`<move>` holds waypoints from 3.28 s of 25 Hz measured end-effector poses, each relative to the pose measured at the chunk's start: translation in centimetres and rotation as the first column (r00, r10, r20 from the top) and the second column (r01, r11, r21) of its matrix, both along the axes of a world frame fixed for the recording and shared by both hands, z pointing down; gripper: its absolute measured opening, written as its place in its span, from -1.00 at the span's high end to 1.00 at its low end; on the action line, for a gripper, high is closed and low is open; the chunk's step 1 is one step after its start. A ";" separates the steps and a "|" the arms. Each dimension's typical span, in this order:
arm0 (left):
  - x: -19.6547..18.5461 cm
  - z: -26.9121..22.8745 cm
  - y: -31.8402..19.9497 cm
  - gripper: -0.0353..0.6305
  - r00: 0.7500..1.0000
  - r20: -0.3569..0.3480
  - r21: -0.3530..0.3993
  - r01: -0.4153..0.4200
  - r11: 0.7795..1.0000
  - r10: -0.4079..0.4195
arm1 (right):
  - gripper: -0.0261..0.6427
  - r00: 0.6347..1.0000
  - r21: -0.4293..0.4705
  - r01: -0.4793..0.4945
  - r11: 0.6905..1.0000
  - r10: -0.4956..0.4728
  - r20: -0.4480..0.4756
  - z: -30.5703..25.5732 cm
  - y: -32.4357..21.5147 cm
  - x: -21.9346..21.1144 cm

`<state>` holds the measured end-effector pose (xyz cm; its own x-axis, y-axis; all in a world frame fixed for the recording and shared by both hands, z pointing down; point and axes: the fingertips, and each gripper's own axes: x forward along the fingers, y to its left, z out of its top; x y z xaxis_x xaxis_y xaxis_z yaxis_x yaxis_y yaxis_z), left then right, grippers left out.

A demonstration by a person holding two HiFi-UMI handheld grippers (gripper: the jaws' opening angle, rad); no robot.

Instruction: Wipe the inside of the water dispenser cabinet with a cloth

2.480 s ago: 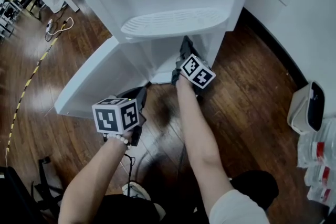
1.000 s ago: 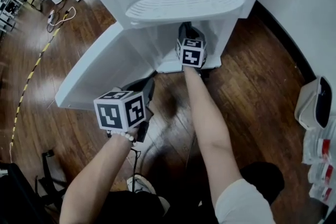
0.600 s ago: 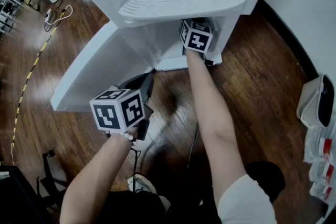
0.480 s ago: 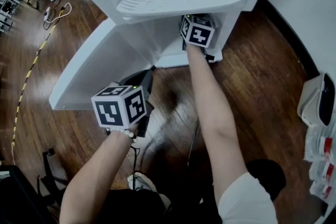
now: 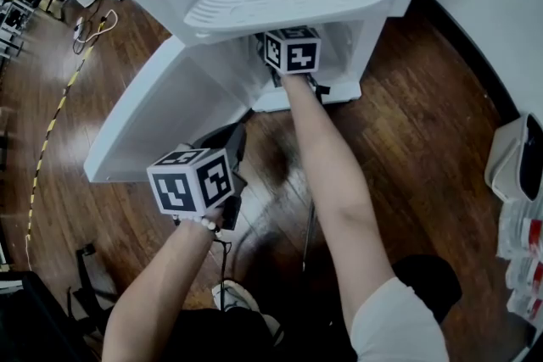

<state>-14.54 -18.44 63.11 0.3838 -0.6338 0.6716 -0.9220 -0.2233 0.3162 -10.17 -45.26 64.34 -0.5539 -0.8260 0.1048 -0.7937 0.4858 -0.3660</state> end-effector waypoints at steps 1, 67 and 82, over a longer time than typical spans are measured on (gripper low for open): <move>0.0 0.0 0.1 0.90 1.000 -0.001 -0.002 0.002 1.000 -0.002 | 0.85 1.000 0.007 0.021 1.000 -0.021 -0.010 0.0 0.2 -0.9; 0.7 2.5 0.1 0.90 0.999 -0.020 -0.055 -0.048 0.997 0.047 | 0.86 0.713 -0.305 -0.242 0.921 -0.044 -0.699 14.1 2.5 8.7; -1.7 2.7 0.3 0.90 1.000 -0.018 -0.065 -0.015 0.998 0.014 | 0.86 0.780 -0.354 -0.164 0.921 -0.099 -0.618 14.1 2.2 5.1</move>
<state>-16.22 -18.13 65.79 0.4051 -0.5830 0.7043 -0.9129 -0.2153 0.3468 -5.05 -43.04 78.48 -0.2331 -0.6661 0.7085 -0.9198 0.3876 0.0617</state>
